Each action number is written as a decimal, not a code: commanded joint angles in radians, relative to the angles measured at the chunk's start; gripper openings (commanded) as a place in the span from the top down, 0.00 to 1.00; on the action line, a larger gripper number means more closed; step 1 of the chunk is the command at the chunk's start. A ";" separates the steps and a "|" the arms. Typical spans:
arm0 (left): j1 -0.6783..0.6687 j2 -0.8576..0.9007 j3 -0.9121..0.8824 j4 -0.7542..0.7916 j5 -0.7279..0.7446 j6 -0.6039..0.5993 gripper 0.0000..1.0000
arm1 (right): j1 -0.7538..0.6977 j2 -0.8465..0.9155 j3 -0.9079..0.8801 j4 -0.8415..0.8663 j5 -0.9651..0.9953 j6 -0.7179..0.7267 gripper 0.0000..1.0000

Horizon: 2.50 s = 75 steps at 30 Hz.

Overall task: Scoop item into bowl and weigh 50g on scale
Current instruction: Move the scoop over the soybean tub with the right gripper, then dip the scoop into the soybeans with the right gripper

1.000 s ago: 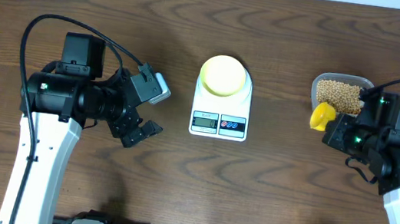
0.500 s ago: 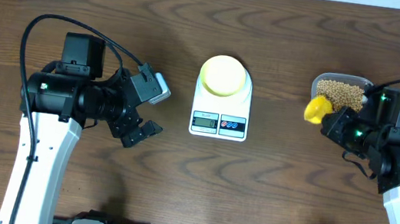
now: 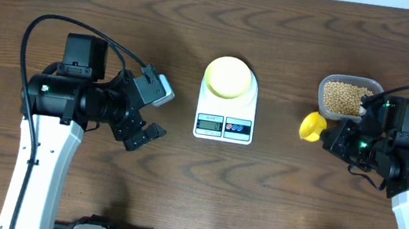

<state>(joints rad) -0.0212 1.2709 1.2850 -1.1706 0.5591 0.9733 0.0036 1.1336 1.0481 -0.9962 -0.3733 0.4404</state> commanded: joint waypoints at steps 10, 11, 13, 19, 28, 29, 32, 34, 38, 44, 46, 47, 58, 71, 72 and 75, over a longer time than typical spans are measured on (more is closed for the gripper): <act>0.005 0.003 0.006 -0.003 0.008 0.010 0.02 | -0.002 -0.053 0.018 -0.077 0.338 -0.153 0.99; 0.005 0.003 0.005 -0.003 0.008 0.010 0.02 | -0.002 -0.053 0.018 -0.071 0.338 -0.189 0.99; 0.005 0.003 0.005 -0.003 0.008 0.010 0.02 | -0.002 -0.051 0.018 -0.057 0.338 -0.221 0.99; 0.005 0.003 0.005 -0.003 0.008 0.010 0.02 | -0.002 -0.049 0.018 -0.005 0.427 -0.221 0.99; 0.005 0.003 0.006 -0.003 0.008 0.010 0.02 | -0.002 -0.006 0.018 0.151 0.467 -0.305 0.99; 0.005 0.003 0.006 -0.003 0.008 0.010 0.02 | -0.002 0.010 0.018 0.165 0.484 -0.308 0.99; 0.005 0.003 0.006 -0.003 0.008 0.010 0.02 | -0.002 0.072 0.018 0.204 0.555 -0.308 0.99; 0.005 0.003 0.005 -0.003 0.008 0.010 0.02 | -0.002 0.127 0.018 0.239 0.583 -0.309 0.99; 0.005 0.003 0.005 -0.003 0.008 0.010 0.02 | -0.002 0.245 0.018 0.317 0.584 -0.327 0.99; 0.005 0.003 0.005 -0.003 0.008 0.010 0.02 | -0.002 0.356 0.018 0.380 0.603 -0.344 0.99; 0.005 0.003 0.006 -0.003 0.008 0.010 0.02 | -0.002 0.375 0.018 0.397 0.608 -0.345 0.99; 0.005 0.003 0.005 -0.003 0.008 0.010 0.02 | -0.002 0.380 0.018 0.404 0.608 -0.345 0.99; 0.005 0.003 0.006 -0.003 0.008 0.010 0.02 | -0.002 0.390 0.018 0.443 0.607 -0.369 0.99; 0.005 0.003 0.005 -0.003 0.008 0.010 0.02 | -0.002 0.438 0.018 0.435 0.469 -0.424 0.99; 0.005 0.003 0.005 -0.003 0.008 0.010 0.02 | -0.002 0.438 0.018 0.435 0.452 -0.423 0.99; 0.005 0.003 0.006 -0.003 0.008 0.010 0.02 | -0.002 0.438 0.018 0.428 0.414 -0.423 0.99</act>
<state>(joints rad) -0.0212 1.2709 1.2850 -1.1706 0.5591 0.9733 0.0036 1.5604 1.0485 -0.5606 0.1295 0.0387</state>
